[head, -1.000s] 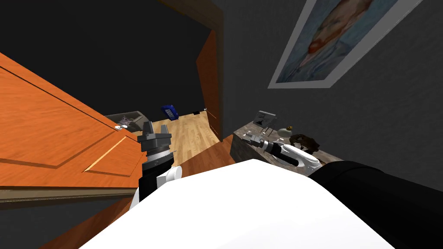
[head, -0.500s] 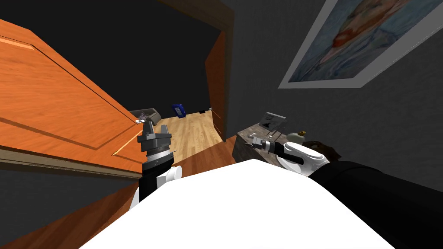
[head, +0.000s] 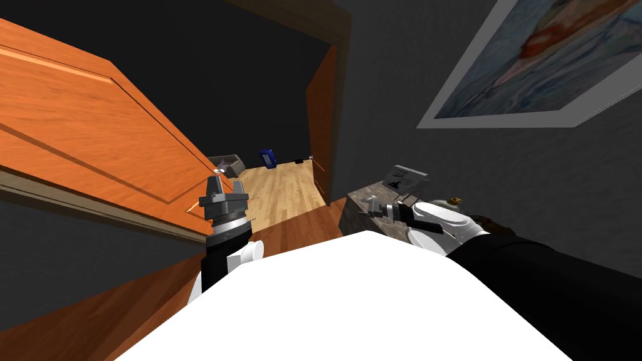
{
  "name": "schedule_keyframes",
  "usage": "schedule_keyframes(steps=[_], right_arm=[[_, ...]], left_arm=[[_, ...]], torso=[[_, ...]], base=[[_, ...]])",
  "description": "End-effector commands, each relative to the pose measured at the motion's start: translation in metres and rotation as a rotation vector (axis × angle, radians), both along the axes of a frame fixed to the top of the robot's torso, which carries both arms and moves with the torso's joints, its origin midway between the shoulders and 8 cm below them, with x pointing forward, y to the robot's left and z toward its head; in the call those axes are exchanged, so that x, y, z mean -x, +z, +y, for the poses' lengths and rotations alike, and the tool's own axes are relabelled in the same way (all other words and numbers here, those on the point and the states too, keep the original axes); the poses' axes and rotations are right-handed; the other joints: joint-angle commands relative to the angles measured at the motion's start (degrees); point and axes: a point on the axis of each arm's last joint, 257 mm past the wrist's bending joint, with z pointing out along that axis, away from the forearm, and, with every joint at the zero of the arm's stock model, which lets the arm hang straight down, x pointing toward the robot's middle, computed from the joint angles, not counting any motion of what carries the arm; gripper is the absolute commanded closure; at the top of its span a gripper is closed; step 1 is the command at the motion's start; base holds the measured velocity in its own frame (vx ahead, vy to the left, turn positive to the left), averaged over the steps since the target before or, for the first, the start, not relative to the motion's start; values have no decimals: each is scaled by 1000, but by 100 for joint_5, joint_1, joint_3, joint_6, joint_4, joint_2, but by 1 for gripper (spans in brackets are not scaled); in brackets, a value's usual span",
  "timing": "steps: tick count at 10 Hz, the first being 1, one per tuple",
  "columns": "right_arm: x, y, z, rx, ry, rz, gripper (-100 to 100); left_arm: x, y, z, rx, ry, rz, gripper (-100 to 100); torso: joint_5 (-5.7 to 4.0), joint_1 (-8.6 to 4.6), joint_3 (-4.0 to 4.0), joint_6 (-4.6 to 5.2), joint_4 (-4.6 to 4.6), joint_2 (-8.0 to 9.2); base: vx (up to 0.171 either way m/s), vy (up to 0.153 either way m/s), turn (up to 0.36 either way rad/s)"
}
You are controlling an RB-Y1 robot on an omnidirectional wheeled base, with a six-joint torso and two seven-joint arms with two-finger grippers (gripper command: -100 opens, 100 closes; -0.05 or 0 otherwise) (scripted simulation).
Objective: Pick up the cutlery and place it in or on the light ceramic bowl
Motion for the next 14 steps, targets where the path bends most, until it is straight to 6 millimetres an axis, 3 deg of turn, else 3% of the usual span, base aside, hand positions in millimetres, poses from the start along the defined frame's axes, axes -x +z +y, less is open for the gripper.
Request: schedule_keyframes(steps=[1, 10, 14], right_arm=[[5, -11, -14, 89, 36, 25, -100], [22, -42, -68, 409, 175, 96, -100], [29, -54, -102, 588, 258, 129, -100]], left_arm=[[0, 0, 0, 0, 0, 0, 0], [0, 0, 0, 0, 0, 0, 0], [0, 0, 0, 0, 0, 0, 0]], torso=[[0, 0, 0, 0, 0, 0], [0, -3, -2, 0, -1, -4], [-3, -11, -3, 3, -1, -6]], base=[[-5, -29, 216], [-1, -36, 122], [3, -60, 117]])
